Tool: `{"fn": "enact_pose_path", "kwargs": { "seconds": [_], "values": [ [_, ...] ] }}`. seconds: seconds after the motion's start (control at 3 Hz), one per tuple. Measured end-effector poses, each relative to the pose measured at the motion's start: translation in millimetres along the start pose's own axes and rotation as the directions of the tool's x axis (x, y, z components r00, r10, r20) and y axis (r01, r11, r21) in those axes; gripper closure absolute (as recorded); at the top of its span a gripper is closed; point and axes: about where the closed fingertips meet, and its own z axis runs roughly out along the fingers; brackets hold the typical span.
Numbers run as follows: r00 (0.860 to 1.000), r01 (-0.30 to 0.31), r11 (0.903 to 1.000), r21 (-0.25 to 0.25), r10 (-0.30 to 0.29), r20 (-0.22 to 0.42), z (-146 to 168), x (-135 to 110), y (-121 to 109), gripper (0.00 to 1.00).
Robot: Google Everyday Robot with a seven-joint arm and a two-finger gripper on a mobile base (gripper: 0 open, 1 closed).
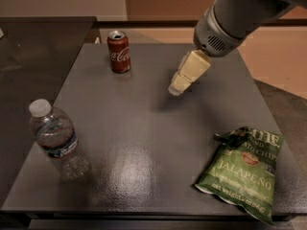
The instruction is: Move coke can near water bottle
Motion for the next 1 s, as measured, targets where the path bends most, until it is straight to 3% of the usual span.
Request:
{"fn": "enact_pose_path", "kwargs": {
  "seconds": [0.33,0.67,1.0],
  "values": [
    [0.998,-0.041,0.9990,0.015,0.040,0.052,20,-21,-11,0.00],
    [0.978,-0.143,0.9897,0.009,0.140,0.155,62,-64,-35,0.00],
    [0.950,-0.205,0.9785,-0.019,0.204,0.238,104,-81,-49,0.00]
  ]
}}
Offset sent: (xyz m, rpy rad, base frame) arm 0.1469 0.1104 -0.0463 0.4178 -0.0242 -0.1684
